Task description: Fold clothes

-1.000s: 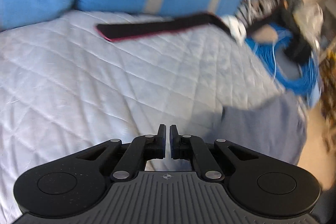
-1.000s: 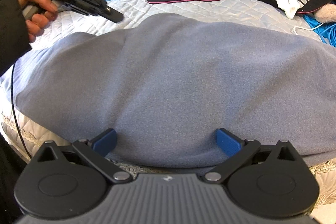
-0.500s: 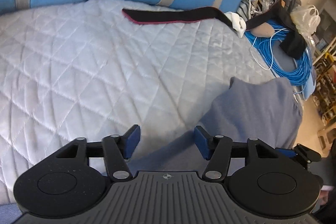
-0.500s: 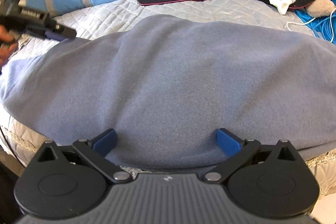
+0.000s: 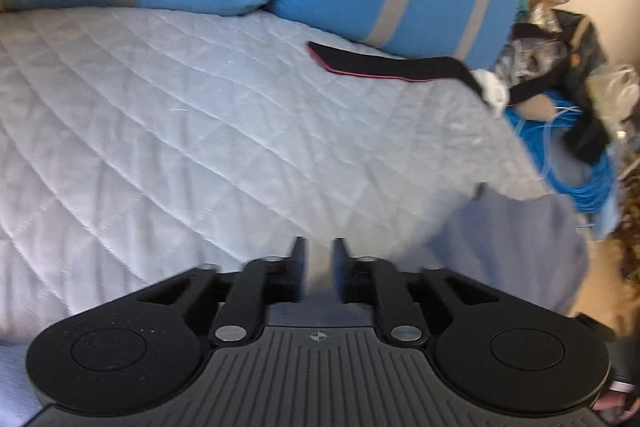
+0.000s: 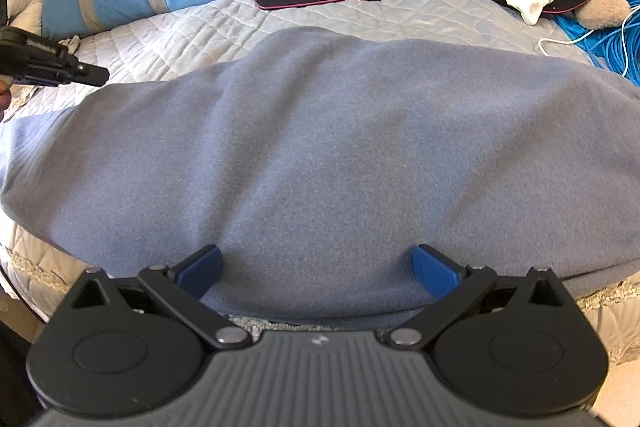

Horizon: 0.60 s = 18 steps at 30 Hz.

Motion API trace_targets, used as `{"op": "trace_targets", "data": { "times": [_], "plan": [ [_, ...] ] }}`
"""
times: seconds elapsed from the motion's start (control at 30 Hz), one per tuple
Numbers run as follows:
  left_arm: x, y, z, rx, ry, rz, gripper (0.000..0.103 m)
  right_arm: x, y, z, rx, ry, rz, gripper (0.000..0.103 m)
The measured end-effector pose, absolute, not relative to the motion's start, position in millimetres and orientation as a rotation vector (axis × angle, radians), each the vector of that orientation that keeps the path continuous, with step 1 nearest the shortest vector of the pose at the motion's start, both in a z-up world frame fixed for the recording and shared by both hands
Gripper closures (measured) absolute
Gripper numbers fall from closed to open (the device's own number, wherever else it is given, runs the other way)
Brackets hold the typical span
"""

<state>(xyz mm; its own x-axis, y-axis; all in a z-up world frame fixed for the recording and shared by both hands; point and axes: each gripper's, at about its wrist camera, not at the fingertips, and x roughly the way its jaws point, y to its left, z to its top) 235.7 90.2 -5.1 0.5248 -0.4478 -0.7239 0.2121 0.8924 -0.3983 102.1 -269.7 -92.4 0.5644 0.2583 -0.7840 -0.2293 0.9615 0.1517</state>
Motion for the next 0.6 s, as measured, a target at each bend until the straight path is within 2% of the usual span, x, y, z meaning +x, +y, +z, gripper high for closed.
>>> {"op": "trace_targets", "data": {
  "times": [0.07, 0.23, 0.43, 0.53, 0.6],
  "plan": [
    [234, 87, -5, -0.283, 0.943, -0.425, 0.057, 102, -270, -92, 0.035, 0.928, 0.288, 0.001],
    [223, 88, 6, -0.290, 0.870, -0.398, 0.057, 101, -270, -93, 0.037, 0.927, 0.291, 0.001],
    [198, 140, 47, -0.425, 0.677, -0.253, 0.055, 101, -270, -94, 0.034, 0.926, 0.294, 0.001],
    [177, 194, 70, -0.551, 0.599, -0.157, 0.043, 102, -271, -94, 0.035, 0.926, 0.302, 0.000],
    [158, 228, 78, -0.643, 0.552, -0.109, 0.025, 102, -271, -94, 0.037, 0.926, 0.305, 0.000]
  ]
}}
